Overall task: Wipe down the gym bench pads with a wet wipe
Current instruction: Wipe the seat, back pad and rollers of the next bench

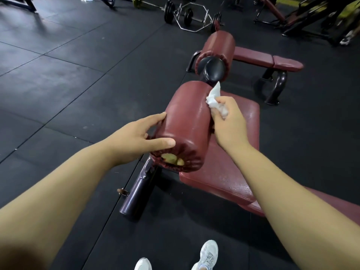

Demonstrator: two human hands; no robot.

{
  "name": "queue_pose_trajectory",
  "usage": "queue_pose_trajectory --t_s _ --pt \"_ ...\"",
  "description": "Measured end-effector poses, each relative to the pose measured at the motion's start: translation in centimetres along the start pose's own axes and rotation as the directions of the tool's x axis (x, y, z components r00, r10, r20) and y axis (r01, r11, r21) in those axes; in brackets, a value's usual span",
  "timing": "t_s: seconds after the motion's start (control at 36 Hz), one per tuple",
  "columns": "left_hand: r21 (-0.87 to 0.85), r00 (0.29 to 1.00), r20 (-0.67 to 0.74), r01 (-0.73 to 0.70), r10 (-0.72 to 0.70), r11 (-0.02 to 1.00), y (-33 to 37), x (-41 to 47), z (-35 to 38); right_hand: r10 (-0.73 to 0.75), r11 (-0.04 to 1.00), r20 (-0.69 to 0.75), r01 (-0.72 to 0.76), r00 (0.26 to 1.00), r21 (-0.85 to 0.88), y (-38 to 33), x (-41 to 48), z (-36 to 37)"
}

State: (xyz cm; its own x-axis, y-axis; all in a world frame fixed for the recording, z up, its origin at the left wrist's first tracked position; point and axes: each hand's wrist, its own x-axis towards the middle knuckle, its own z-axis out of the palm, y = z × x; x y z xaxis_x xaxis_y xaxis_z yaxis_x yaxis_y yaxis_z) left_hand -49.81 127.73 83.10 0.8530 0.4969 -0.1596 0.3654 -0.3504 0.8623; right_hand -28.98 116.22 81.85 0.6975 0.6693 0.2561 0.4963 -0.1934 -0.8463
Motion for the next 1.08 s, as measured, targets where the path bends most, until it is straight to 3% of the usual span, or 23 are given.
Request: queue_pose_trajectory --t_s 0.11,0.19,0.28,0.39,0.47,0.53,0.58,0.67,0.75,0.81,0.92,1.03,1.08 --pt "0.151 0.997 -0.077 -0.010 0.022 0.988 1.2 0.2 0.6 -0.054 0.991 0.020 0.056 0.998 -0.119 -1.2 0.4 0.1" --pt "0.141 0.994 -0.105 -0.011 0.026 0.990 1.2 0.5 0.7 -0.099 0.978 0.035 0.103 0.995 -0.180 -1.4 0.1 -0.2" --pt "0.072 0.998 -0.065 0.003 0.002 0.997 0.5 0.6 0.5 -0.268 0.944 0.027 0.268 0.963 -0.195 -1.7 -1.4 -0.2" --pt "-0.005 0.999 -0.049 -0.008 0.008 1.000 -0.3 0.7 0.3 -0.575 0.799 0.133 0.589 0.808 -0.124 -1.3 -3.5 -0.6" --pt "-0.004 0.998 -0.055 -0.014 0.014 1.000 -0.2 0.7 0.3 -0.671 0.712 0.210 0.697 0.711 -0.086 -1.3 -3.3 -1.3" --pt "0.002 0.998 -0.055 -0.014 0.014 1.000 -0.1 0.8 0.4 -0.663 0.706 0.229 0.697 0.713 -0.128 -1.4 -1.5 -1.6" --pt "0.015 0.998 -0.065 -0.020 0.021 1.000 -0.1 1.0 0.4 -0.581 0.761 0.189 0.611 0.791 -0.219 -1.2 1.3 -1.6" --pt "0.101 0.996 -0.071 -0.050 0.057 0.994 0.5 0.8 0.4 -0.329 0.887 0.045 0.325 0.943 -0.328 -0.8 5.5 -1.8" --pt "0.152 0.994 -0.077 -0.062 0.074 0.986 0.9 0.5 0.3 -0.096 0.935 -0.018 0.084 0.995 -0.345 0.1 6.5 -1.6" --pt "0.157 0.994 -0.065 -0.081 0.092 0.984 1.1 0.4 0.2 -0.152 0.934 -0.057 0.124 0.987 -0.335 -0.1 4.5 -1.3" --pt "0.169 0.994 -0.047 -0.094 0.104 0.981 0.9 0.5 -0.1 -0.385 0.914 0.003 0.382 0.923 -0.140 0.2 -3.5 -1.0" --pt "0.118 0.997 -0.014 -0.071 0.073 0.990 1.2 0.7 -0.3 -0.409 0.913 0.032 0.409 0.912 0.003 0.8 -7.2 -1.0" --pt "0.186 0.994 -0.021 -0.100 0.106 0.977 1.9 0.7 -0.3 -0.450 0.893 0.022 0.450 0.893 -0.006 0.8 -6.3 -1.0"
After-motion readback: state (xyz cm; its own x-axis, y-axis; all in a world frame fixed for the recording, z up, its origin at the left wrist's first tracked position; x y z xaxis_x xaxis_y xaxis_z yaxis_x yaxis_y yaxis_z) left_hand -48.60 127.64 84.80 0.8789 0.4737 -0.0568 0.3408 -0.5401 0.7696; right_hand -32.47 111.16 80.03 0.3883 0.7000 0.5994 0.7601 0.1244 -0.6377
